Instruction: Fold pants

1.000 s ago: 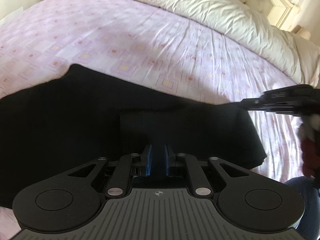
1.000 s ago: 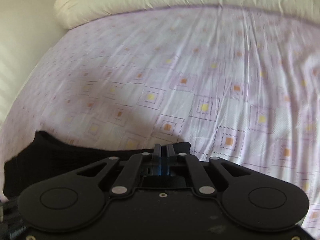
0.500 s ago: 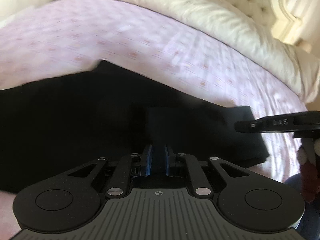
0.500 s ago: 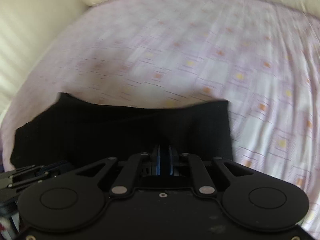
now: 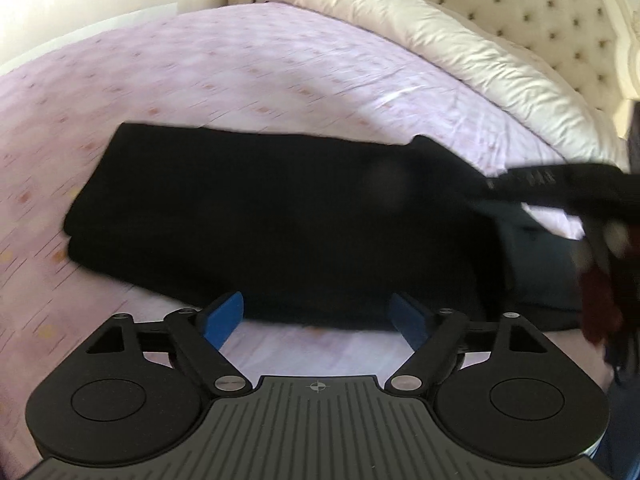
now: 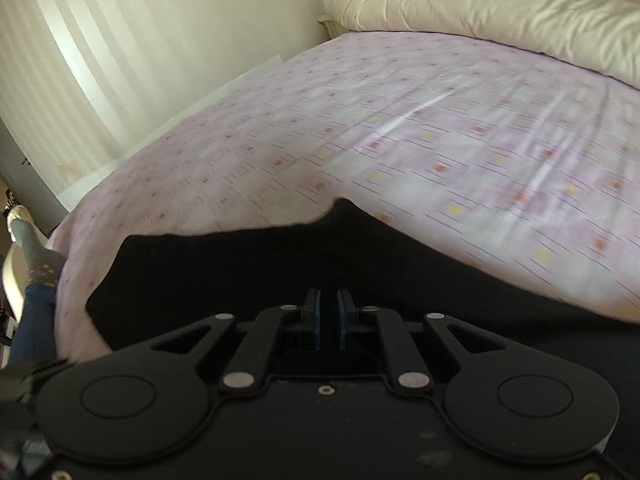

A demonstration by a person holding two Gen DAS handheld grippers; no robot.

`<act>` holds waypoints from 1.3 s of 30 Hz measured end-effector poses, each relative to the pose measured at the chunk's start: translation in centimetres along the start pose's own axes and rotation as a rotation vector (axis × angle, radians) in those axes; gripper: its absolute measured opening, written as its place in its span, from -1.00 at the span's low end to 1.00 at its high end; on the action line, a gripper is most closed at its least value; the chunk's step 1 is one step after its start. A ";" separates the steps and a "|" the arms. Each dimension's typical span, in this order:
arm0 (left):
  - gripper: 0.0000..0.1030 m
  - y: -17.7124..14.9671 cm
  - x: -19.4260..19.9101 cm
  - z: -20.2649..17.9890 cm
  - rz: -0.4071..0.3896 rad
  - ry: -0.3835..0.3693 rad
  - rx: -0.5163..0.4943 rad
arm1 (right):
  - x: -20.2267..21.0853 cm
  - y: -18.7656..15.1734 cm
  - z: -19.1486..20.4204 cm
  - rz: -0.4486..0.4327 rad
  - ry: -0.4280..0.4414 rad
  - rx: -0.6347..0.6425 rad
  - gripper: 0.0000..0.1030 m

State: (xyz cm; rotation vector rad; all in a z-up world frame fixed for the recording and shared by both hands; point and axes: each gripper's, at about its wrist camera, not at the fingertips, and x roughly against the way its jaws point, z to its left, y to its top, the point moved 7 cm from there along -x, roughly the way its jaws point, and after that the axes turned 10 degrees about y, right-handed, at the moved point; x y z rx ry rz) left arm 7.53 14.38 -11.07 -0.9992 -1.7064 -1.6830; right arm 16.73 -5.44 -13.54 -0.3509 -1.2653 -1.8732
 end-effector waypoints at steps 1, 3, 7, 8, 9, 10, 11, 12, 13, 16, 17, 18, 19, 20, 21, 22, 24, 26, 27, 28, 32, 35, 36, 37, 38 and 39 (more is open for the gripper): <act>0.57 -0.3 0.0 0.2 0.008 0.000 0.009 | -1.0 0.4 0.1 0.001 -0.005 0.003 -0.78; 0.58 -0.8 -0.5 0.9 0.030 -0.005 0.034 | -2.9 1.3 -0.5 0.009 -0.021 0.003 -0.83; 0.67 -1.9 -1.0 2.7 -0.005 -0.051 0.075 | -5.8 2.5 -2.2 0.025 -0.093 -0.021 -0.94; 0.71 -1.9 -1.0 2.9 -0.016 -0.061 0.086 | -6.2 2.6 -2.6 0.023 -0.090 -0.041 -0.98; 0.77 -1.9 -1.0 3.0 -0.025 -0.079 0.104 | -6.3 2.7 -2.7 0.010 -0.086 -0.051 -1.00; 0.89 -1.9 -0.9 3.2 -0.026 -0.101 0.123 | -6.4 2.8 -2.7 0.009 -0.086 -0.051 -1.00; 0.97 -1.7 -1.0 3.3 -0.026 -0.127 0.155 | -6.3 2.7 -2.8 0.009 -0.087 -0.042 -1.00; 0.97 -1.5 -1.1 3.5 -0.027 -0.146 0.188 | -6.2 2.6 -2.7 0.007 -0.085 -0.028 -1.00; 0.97 -1.4 -1.1 3.7 -0.030 -0.158 0.213 | -6.2 2.4 -2.6 0.004 -0.083 -0.013 -1.00; 0.97 -0.9 -1.3 4.9 -0.030 -0.204 0.301 | -6.1 2.2 -2.9 -0.002 -0.070 -0.027 -1.00; 0.97 -0.7 -1.3 5.3 -0.029 -0.216 0.330 | -6.1 2.2 -3.0 0.000 -0.068 -0.031 -1.00; 0.97 -0.5 -1.4 5.5 -0.028 -0.220 0.355 | -6.1 2.2 -3.0 0.004 -0.068 -0.030 -1.00; 0.97 -0.1 -1.8 5.9 -0.028 -0.221 0.376 | -6.1 2.2 -2.9 0.008 -0.071 -0.025 -1.00; 0.97 0.2 -2.0 6.4 -0.031 -0.221 0.395 | -6.3 2.3 -2.9 0.011 -0.073 -0.017 -1.00; 0.97 0.6 -2.3 6.7 -0.033 -0.223 0.410 | -6.3 2.3 -2.9 0.013 -0.074 -0.007 -1.00; 0.97 1.0 -2.7 6.8 -0.036 -0.231 0.420 | -6.3 2.2 -2.8 0.014 -0.074 -0.002 -1.00; 0.97 1.8 -3.5 7.0 -0.039 -0.230 0.437 | -6.4 2.1 -2.9 0.009 -0.070 -0.007 -1.00; 0.97 2.6 -4.1 6.9 -0.048 -0.236 0.458 | -6.5 2.2 -3.0 0.003 -0.063 -0.018 -1.00; 0.97 2.8 -4.4 6.8 -0.053 -0.241 0.471 | -6.5 2.2 -3.1 0.001 -0.061 -0.022 -1.00; 0.97 2.9 -4.4 7.2 -0.067 -0.250 0.496 | -6.4 2.2 -3.1 0.000 -0.061 -0.022 -1.00; 0.80 2.9 -4.6 8.2 -0.083 -0.259 0.630 | -6.3 2.2 -3.1 0.002 -0.066 -0.023 -1.00; -0.66 2.7 -4.4 8.8 -0.065 -0.129 0.607 | -6.1 2.3 -3.0 0.005 -0.059 -0.030 -1.00; -0.68 2.5 -4.4 8.9 -0.068 -0.091 0.590 | -5.8 2.3 -2.9 0.006 -0.052 -0.032 -0.90; -0.68 2.2 -4.2 8.9 -0.075 -0.092 0.573 | -5.3 2.1 -2.5 0.003 -0.043 -0.027 -0.86; -0.68 2.1 -4.1 8.7 -0.078 -0.084 0.563 | -4.7 1.8 -2.0 -0.001 -0.034 -0.016 -0.86; -0.68 2.0 -3.8 8.5 -0.085 -0.071 0.545 | -3.9 1.3 -1.3 -0.003 -0.021 -0.003 -0.86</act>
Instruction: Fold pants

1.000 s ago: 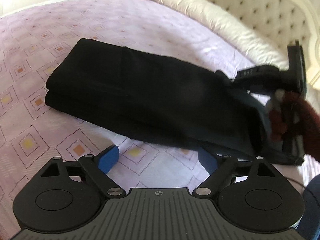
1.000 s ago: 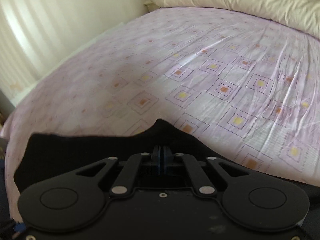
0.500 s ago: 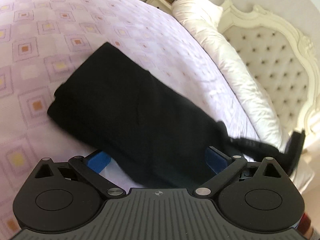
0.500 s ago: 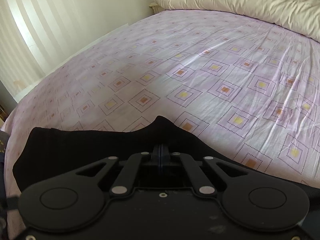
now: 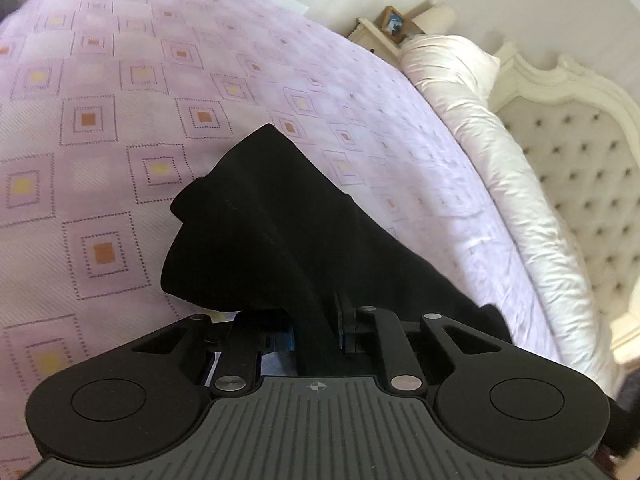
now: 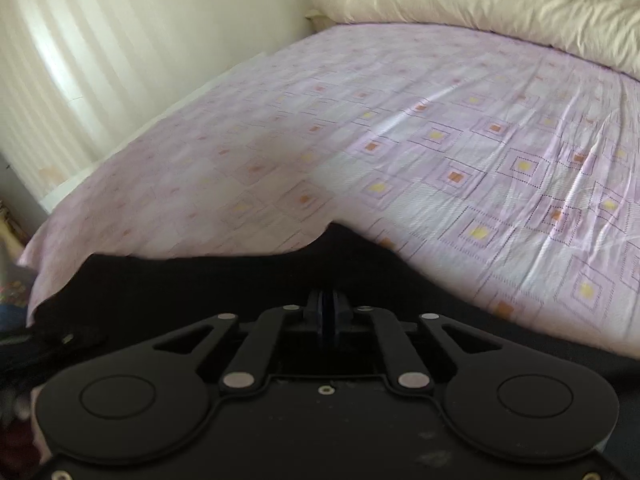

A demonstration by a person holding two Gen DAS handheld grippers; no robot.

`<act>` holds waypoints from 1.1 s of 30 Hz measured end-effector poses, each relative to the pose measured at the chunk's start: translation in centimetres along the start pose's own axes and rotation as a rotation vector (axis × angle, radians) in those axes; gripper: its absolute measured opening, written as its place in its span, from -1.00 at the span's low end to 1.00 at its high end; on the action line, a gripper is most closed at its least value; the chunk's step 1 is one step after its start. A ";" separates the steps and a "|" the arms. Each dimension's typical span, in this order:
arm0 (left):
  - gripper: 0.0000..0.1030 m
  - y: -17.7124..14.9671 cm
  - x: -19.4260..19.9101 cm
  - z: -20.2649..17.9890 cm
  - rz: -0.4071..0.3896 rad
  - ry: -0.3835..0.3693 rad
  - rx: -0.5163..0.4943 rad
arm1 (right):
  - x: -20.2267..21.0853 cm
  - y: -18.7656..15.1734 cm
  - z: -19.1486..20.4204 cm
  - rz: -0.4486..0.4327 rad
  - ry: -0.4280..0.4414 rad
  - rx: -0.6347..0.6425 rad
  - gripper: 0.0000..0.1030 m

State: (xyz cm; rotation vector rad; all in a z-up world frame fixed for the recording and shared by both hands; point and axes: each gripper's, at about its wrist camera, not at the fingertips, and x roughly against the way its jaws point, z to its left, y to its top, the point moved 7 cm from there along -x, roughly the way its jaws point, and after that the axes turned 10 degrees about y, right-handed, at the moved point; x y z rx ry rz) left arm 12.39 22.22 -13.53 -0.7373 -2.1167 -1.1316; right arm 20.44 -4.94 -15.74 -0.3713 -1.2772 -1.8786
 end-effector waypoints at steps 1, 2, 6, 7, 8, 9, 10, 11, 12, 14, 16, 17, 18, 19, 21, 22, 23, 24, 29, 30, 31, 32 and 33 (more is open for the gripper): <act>-0.68 -0.1 0.4 -0.4 -0.021 0.016 -0.034 | 0.8 -0.7 0.6 0.001 0.017 0.011 -0.86; -0.69 0.0 1.1 -0.6 -0.042 0.028 -0.067 | 1.6 -1.6 1.2 0.008 0.027 0.014 -0.86; -0.69 0.4 4.0 -3.7 -0.140 0.056 -0.205 | 3.7 -6.8 2.8 0.072 0.066 -0.004 -0.87; -0.69 0.4 5.1 -5.0 -0.173 0.053 -0.250 | 3.9 -8.1 3.0 0.097 0.073 -0.004 -0.88; -0.69 0.3 6.2 -6.2 -0.201 0.053 -0.298 | 4.3 -8.9 3.3 0.092 0.083 0.004 -0.88; -0.69 0.0 7.3 -7.6 -0.229 0.051 -0.352 | 4.8 -9.4 3.5 0.094 0.091 0.015 -0.88; -0.69 -0.3 8.3 -9.2 -0.254 0.045 -0.406 | 5.4 -9.6 3.6 0.097 0.102 0.013 -0.87; -0.69 -0.7 9.3 -11.1 -0.275 0.030 -0.453 | 6.0 -9.6 3.5 0.087 0.116 -0.002 -0.87; -0.69 -1.2 10.2 -12.7 -0.289 0.014 -0.491 | 6.9 -9.3 3.1 0.067 0.125 -0.025 -0.87; -0.69 -3.0 11.4 -16.4 -0.304 -0.033 -0.579 | 8.6 -8.5 1.8 0.026 0.106 -0.065 -0.87; -0.68 -5.1 11.5 -19.8 -0.302 -0.078 -0.658 | 10.8 -7.4 -0.4 -0.021 0.072 -0.107 -0.86; -0.67 -6.6 11.3 -21.7 -0.293 -0.112 -0.697 | 11.9 -6.9 -1.6 -0.040 0.047 -0.128 -0.86; -0.66 -8.2 11.1 -22.9 -0.280 -0.139 -0.730 | 13.0 -6.4 -2.8 -0.059 0.018 -0.148 -0.86; -0.65 -10.0 10.2 -24.4 -0.253 -0.164 -0.767 | 14.4 -5.9 -4.5 -0.085 -0.019 -0.174 -0.85; -0.61 -13.0 8.0 -26.7 -0.187 -0.201 -0.813 | 16.8 -5.3 -7.3 -0.123 -0.085 -0.220 -0.83; -0.50 -14.6 6.6 -27.7 -0.142 -0.221 -0.823 | 18.2 -5.1 -9.1 -0.146 -0.122 -0.249 -0.80; -0.40 -16.1 5.1 -28.4 -0.091 -0.232 -0.834 | 19.3 -5.0 -10.4 -0.162 -0.152 -0.275 -0.80; -0.35 -17.4 3.8 -28.8 -0.035 -0.232 -0.849 | 20.4 -4.9 -11.6 -0.175 -0.179 -0.302 -0.80; 0.24 -20.8 1.7 -29.4 0.071 -0.268 -0.895 | 24.2 -4.9 -15.5 -0.199 -0.243 -0.362 -0.51; 0.27 -20.9 2.2 -29.3 0.068 -0.284 -0.896 | 24.3 -5.0 -15.6 -0.193 -0.241 -0.359 -0.31; 0.28 -20.7 2.7 -29.2 0.057 -0.301 -0.897 | 24.4 -5.2 -15.7 -0.187 -0.238 -0.356 -0.17; 0.29 -20.5 3.1 -29.3 0.044 -0.305 -0.901 | 24.5 -5.3 -16.0 -0.180 -0.230 -0.354 -0.14; 0.30 -20.1 3.5 -28.8 0.034 -0.299 -0.907 | 24.5 -5.4 -16.1 -0.169 -0.218 -0.355 -0.07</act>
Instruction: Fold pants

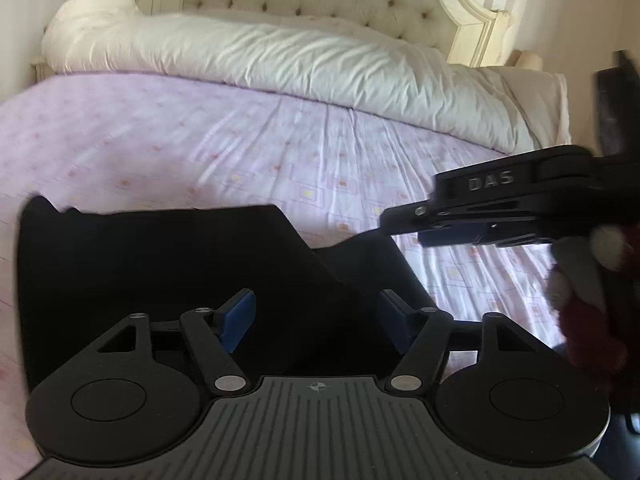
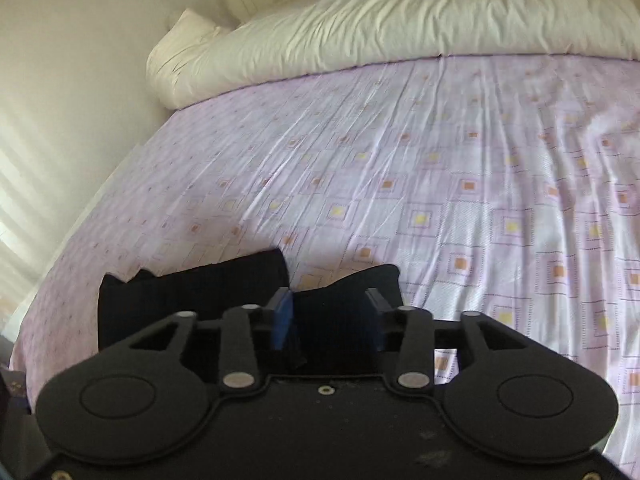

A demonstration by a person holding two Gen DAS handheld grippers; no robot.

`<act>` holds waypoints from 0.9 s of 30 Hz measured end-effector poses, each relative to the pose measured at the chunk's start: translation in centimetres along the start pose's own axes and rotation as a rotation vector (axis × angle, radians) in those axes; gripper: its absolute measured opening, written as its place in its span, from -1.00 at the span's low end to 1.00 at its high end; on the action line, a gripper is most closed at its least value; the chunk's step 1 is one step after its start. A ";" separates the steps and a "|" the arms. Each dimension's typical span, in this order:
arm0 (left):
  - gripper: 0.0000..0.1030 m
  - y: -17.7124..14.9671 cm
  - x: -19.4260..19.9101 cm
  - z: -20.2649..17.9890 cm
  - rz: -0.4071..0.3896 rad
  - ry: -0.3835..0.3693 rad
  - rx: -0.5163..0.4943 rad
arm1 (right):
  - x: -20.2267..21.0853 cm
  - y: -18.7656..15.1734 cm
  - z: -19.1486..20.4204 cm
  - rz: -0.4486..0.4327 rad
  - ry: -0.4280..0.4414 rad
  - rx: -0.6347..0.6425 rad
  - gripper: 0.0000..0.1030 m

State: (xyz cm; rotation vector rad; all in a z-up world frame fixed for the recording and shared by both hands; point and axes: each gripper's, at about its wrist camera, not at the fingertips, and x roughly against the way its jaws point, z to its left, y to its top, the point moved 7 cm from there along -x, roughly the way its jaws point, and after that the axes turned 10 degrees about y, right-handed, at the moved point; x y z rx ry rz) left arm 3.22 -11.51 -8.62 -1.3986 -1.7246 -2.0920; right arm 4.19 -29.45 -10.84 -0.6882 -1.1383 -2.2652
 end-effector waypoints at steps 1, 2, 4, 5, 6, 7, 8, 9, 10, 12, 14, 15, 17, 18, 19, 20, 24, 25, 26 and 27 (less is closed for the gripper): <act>0.31 -0.1 0.5 0.7 -0.004 0.012 -0.001 | -0.5 -0.1 0.2 0.021 0.019 -0.003 0.11; 0.31 -0.1 0.7 1.3 -0.005 0.023 0.007 | -1.2 -0.1 0.5 0.039 0.034 -0.006 0.20; 0.31 -0.3 1.1 3.1 -0.005 0.047 0.049 | -2.1 -0.1 1.0 0.080 0.073 -0.007 0.48; 0.31 -0.3 1.4 4.1 -0.006 0.061 0.075 | -2.8 -0.2 1.1 0.104 0.088 -0.013 0.50; 0.31 -0.4 1.7 5.1 -0.008 0.075 0.095 | -3.6 -0.1 1.2 0.121 0.094 -0.019 0.50; 0.31 -0.3 1.9 6.0 -0.009 0.094 0.114 | -4.0 -0.5 1.4 0.142 0.106 -0.021 0.50; 0.31 -0.5 2.2 6.9 -0.007 0.109 0.127 | -4.9 -0.5 1.7 0.169 0.116 -0.025 0.50; 0.31 -0.7 2.5 7.7 -0.003 0.121 0.137 | -5.6 -0.8 1.8 0.191 0.119 -0.030 0.50; 0.31 -1.0 2.9 8.4 0.004 0.125 0.149 | -6.4 -1.1 1.9 0.212 0.120 -0.031 0.50; 0.31 -1.6 3.7 9.4 0.016 0.129 0.176 | -7.6 -1.5 2.0 0.246 0.123 -0.024 0.53; 0.32 -2.2 4.4 9.6 0.016 0.129 0.188 | -8.4 -1.9 2.5 0.266 0.132 0.002 0.54; 0.32 -2.6 4.7 9.4 0.019 0.131 0.187 | -8.7 -2.1 2.9 0.271 0.127 0.026 0.33; 0.32 -3.1 4.8 8.7 0.025 0.122 0.185 | -9.4 -2.3 3.7 0.287 0.104 0.084 -0.36; 0.32 -3.3 4.8 8.1 0.028 0.111 0.184 | -9.6 -2.3 4.0 0.288 0.102 0.093 -0.43; 0.32 -3.4 4.7 7.7 0.032 0.098 0.184 | -9.5 -2.1 4.4 0.291 0.110 0.096 -0.63; 0.32 -3.5 4.7 7.0 0.033 0.081 0.181 | -9.2 -1.8 4.7 0.281 0.130 0.090 -0.70; 0.32 -3.3 3.9 3.4 0.019 0.002 0.115 | -5.0 0.9 7.9 0.159 0.226 0.097 -0.78; 0.32 -3.0 3.4 2.6 0.011 -0.002 0.093 | -4.0 1.4 8.7 0.138 0.244 0.105 -0.78; 0.32 -2.7 2.9 1.9 -0.006 -0.001 0.074 | -2.8 2.0 9.7 0.111 0.267 0.114 -0.78; 0.32 -2.2 2.2 1.5 -0.019 0.005 0.069 | -1.6 2.6 10.5 0.086 0.287 0.126 -0.79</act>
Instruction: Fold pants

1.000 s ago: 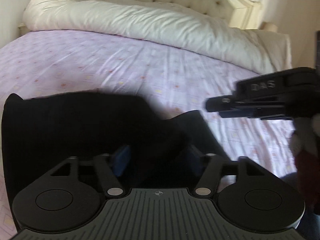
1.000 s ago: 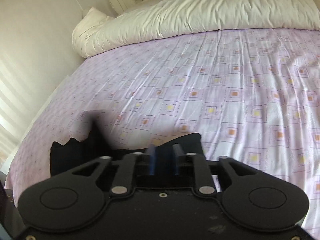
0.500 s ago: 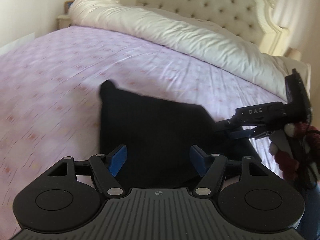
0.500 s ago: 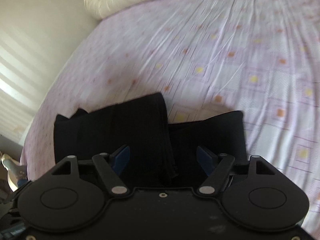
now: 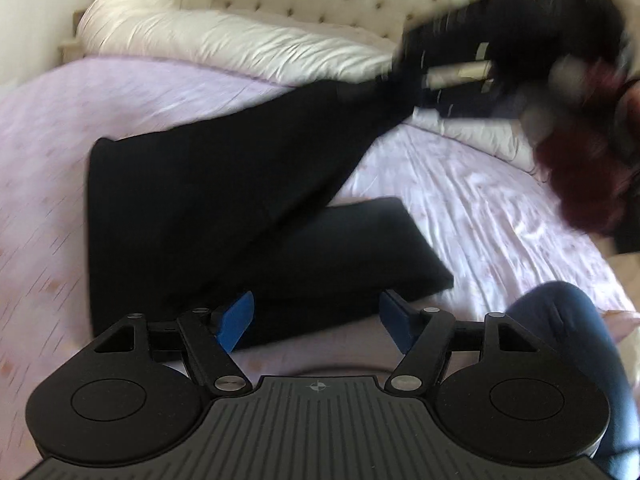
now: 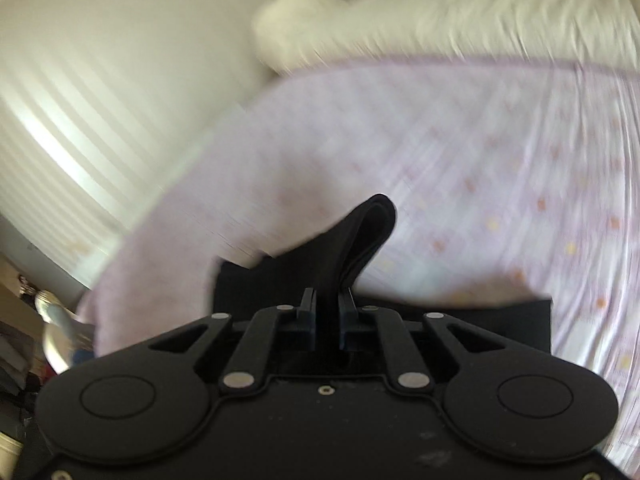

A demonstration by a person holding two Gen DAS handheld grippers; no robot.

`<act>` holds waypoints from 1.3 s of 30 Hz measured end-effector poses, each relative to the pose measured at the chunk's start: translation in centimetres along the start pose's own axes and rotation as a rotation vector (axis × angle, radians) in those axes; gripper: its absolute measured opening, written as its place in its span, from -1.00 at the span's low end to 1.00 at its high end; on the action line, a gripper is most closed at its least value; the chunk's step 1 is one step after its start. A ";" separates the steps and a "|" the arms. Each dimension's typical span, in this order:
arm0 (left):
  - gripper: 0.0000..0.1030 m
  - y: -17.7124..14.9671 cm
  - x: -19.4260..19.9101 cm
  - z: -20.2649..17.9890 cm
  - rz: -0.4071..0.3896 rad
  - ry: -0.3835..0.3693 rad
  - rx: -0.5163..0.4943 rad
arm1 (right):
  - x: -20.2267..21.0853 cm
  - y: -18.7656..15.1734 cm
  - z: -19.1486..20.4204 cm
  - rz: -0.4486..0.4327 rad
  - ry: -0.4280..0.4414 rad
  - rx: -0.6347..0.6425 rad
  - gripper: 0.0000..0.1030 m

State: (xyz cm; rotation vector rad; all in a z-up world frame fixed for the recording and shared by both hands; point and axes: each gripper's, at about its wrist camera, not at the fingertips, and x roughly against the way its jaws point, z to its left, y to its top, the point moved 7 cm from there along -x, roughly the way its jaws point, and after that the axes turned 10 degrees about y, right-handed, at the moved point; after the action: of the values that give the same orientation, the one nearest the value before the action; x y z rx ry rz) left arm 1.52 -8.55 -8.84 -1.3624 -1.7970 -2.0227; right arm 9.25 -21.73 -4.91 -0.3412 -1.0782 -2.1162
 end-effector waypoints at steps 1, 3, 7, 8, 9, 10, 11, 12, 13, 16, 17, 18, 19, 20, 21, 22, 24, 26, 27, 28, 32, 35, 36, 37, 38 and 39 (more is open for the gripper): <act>0.32 0.2 -0.5 -0.2 -0.004 0.008 0.005 | 1.0 0.4 0.7 -0.017 0.010 0.012 -0.79; 0.32 0.6 -1.4 0.0 -0.015 0.040 0.027 | 2.7 1.1 1.7 -0.054 0.014 0.026 -0.79; 0.32 0.0 -3.1 1.6 0.037 0.105 0.077 | 5.7 1.0 0.3 -0.086 -0.101 0.035 -0.79; 0.32 -0.5 -3.5 2.1 0.065 0.121 0.084 | 5.9 0.6 -0.8 -0.073 -0.149 0.029 -0.79; 0.31 -1.1 -4.0 2.5 0.098 0.132 0.094 | 5.8 0.1 -2.0 -0.049 -0.185 0.011 -0.79; 0.30 -1.8 -4.4 3.1 0.131 0.127 0.111 | 5.2 -0.7 -3.6 -0.007 -0.221 -0.023 -0.79; 0.30 -2.0 -4.4 3.2 0.120 0.110 0.112 | 4.5 -1.5 -5.0 0.033 -0.245 -0.053 -0.79; 0.30 -2.1 -4.1 3.3 0.118 0.099 0.106 | 3.8 -2.3 -6.3 0.071 -0.269 -0.078 -0.79; 0.30 -2.1 -3.8 3.3 0.130 0.089 0.096 | 2.8 -3.3 -7.5 0.112 -0.300 -0.093 -0.79; 0.32 -2.8 -2.4 3.6 0.200 0.072 0.030 | 0.9 -5.4 -9.9 0.201 -0.381 -0.086 -0.78; 0.32 -3.1 -1.8 3.9 0.217 0.068 0.011 | 0.4 -5.6 -10.0 0.208 -0.383 -0.098 -0.78; 0.32 -3.1 -0.9 4.1 0.229 0.041 -0.009 | 0.1 -5.4 -9.9 0.207 -0.382 -0.096 -0.78; 0.32 -2.8 -0.2 4.0 0.235 0.009 -0.017 | 0.1 -5.3 -9.7 0.211 -0.384 -0.082 -0.78; 0.32 -2.4 0.7 4.1 0.235 -0.030 -0.017 | -0.1 -5.3 -9.5 0.218 -0.386 -0.071 -0.77; 0.32 -1.7 1.6 4.2 0.222 -0.054 -0.016 | -0.3 -5.5 -9.1 0.225 -0.391 -0.059 -0.77; 0.32 -1.0 2.2 4.4 0.192 -0.055 -0.018 | -0.4 -5.6 -9.2 0.233 -0.395 -0.053 -0.76; 0.32 1.3 2.5 5.3 0.137 -0.015 -0.009 | -0.3 -5.7 -9.3 0.240 -0.396 -0.054 -0.76; 0.33 3.7 1.7 6.7 0.087 0.053 0.012 | 0.1 -5.8 -9.2 0.243 -0.397 -0.050 -0.75; 0.33 4.7 0.9 7.4 0.076 0.099 0.021 | 0.1 -5.8 -9.2 0.243 -0.396 -0.051 -0.75; 0.33 5.5 -0.1 8.0 0.072 0.147 0.028 | 0.2 -5.7 -9.3 0.241 -0.393 -0.054 -0.75; 0.33 7.1 -4.4 9.0 0.096 0.234 0.030 | 0.1 -5.8 -9.6 0.232 -0.384 -0.066 -0.75; 0.33 7.7 -7.4 9.7 0.117 0.284 0.037 | -0.4 -6.0 -9.4 0.242 -0.405 -0.033 -0.74; 0.33 7.8 -8.7 9.8 0.130 0.286 0.047 | -0.6 -6.0 -9.2 0.246 -0.414 -0.015 -0.73; 0.35 7.6 -9.2 10.4 0.146 0.286 0.055 | -0.7 -6.0 -9.0 0.251 -0.425 0.006 -0.73; 0.43 7.6 -10.0 10.5 0.165 0.298 0.058 | -0.9 -6.1 -8.8 0.256 -0.439 0.030 -0.73; 0.46 7.5 -10.9 10.8 0.182 0.308 0.052 | -1.1 -6.2 -8.6 0.261 -0.450 0.050 -0.72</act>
State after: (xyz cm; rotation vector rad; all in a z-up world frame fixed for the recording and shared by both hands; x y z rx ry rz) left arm 18.32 -6.64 -11.69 -1.0844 -1.5243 -1.9497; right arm 6.38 -25.60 -14.40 -0.9151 -1.2555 -1.8175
